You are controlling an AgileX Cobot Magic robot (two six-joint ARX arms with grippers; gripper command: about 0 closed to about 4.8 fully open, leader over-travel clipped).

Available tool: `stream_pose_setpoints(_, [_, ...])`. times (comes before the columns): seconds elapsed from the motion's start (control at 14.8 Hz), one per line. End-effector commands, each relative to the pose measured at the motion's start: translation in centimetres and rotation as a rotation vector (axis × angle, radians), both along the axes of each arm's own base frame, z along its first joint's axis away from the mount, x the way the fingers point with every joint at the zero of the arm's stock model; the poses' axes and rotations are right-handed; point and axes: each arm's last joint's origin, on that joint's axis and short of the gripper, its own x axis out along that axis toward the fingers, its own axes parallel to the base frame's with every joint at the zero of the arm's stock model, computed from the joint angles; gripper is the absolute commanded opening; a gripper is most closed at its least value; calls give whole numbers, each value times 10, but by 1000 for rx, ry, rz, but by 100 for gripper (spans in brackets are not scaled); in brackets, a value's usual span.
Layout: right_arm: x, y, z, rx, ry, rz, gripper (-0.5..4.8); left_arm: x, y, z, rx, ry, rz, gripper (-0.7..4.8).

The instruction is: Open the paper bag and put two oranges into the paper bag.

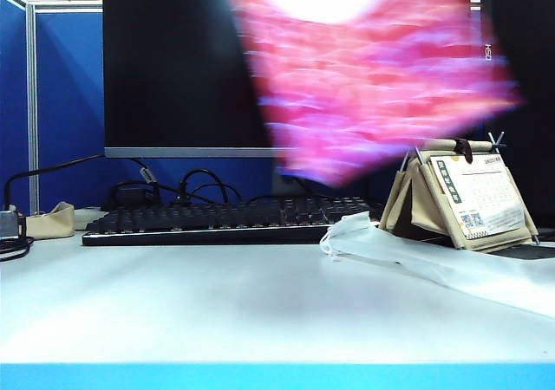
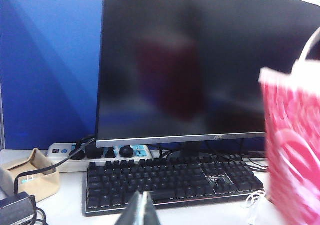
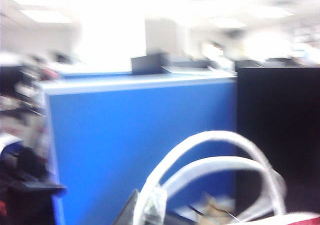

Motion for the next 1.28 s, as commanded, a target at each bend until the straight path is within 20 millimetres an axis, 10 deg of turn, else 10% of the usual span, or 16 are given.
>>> stream_pose_setpoints(0.07, [21, 17, -19, -22, 59, 27, -6, 0, 0, -2, 1, 24, -8, -6])
stream_pose_setpoints(0.61, [67, 39, -68, -147, 96, -4, -6, 7, -2, -24, 4, 141, -50, -6])
stream_pose_setpoints(1.01, [74, 34, -67, -121, 51, -35, -5, 7, -2, -24, 4, 142, -49, -6])
stream_pose_setpoints(1.15, [79, 28, -68, -100, 97, -107, 171, 7, -2, -24, 4, 141, -50, -6])
stream_pose_setpoints(1.28, [81, 25, -68, -93, 108, -134, 224, 7, -2, -24, 4, 141, -50, -6])
